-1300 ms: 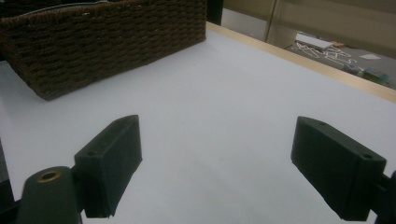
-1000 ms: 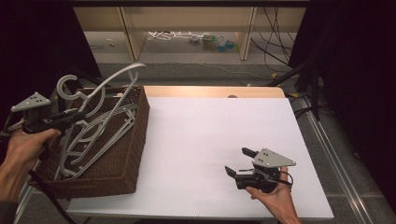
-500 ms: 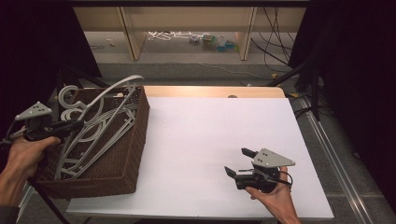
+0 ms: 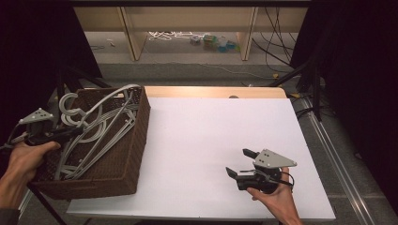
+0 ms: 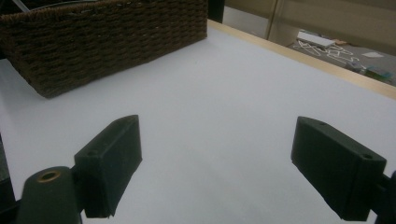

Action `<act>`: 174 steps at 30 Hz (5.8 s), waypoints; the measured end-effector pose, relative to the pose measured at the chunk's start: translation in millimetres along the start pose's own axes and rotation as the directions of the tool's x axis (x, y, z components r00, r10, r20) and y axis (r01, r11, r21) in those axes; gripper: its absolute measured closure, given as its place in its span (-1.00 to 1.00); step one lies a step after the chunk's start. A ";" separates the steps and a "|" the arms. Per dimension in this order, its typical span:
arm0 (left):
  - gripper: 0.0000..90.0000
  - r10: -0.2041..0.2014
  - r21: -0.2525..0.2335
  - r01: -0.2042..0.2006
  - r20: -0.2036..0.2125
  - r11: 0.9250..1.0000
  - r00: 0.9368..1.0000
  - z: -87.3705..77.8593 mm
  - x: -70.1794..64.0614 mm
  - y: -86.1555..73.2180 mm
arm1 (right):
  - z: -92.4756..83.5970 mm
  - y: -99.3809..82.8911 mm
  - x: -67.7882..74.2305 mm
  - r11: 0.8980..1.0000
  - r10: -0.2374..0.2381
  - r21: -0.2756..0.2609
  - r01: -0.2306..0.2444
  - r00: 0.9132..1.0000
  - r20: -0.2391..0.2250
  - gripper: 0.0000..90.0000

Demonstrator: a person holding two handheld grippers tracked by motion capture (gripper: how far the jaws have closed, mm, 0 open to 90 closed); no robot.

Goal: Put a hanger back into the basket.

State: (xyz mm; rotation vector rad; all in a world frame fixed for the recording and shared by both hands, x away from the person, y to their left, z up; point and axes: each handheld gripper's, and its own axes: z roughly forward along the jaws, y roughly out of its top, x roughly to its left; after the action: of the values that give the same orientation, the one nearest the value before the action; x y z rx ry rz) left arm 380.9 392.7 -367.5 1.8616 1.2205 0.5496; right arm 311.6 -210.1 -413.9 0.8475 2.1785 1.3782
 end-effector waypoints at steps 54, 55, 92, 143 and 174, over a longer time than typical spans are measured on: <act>0.54 -0.062 0.234 0.103 -0.178 0.967 0.982 46.6 15.0 -19.2 | 0.6 -1.1 -2.0 1.000 0.005 0.010 -0.005 1.000 -0.007 -0.62; 0.57 -0.074 0.241 0.115 -0.173 0.964 0.982 42.7 18.3 -19.0 | -0.1 -1.2 -1.6 1.000 0.003 0.018 -0.003 1.000 0.001 -0.62; -0.60 -0.127 -0.246 0.121 -0.008 0.962 0.992 -12.3 -118.3 20.9 | -1.1 -1.5 -1.9 0.999 0.042 -0.026 -0.042 0.999 0.001 -0.63; -0.65 0.207 -0.373 -0.118 0.209 0.920 0.956 49.9 -235.0 -53.8 | -0.3 -5.7 4.7 0.993 0.079 -0.088 -0.081 0.996 -0.027 -0.63; -0.64 0.151 -0.378 -0.062 0.210 0.924 0.966 58.0 -225.8 -64.1 | -9.0 -17.9 14.9 0.995 0.061 -0.079 -0.061 0.998 -0.002 -0.64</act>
State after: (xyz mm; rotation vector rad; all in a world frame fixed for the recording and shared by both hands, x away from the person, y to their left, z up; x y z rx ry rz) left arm 290.4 179.2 -435.7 1.6230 0.7978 0.5562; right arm 290.2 -211.4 -426.8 0.8911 2.0990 1.4828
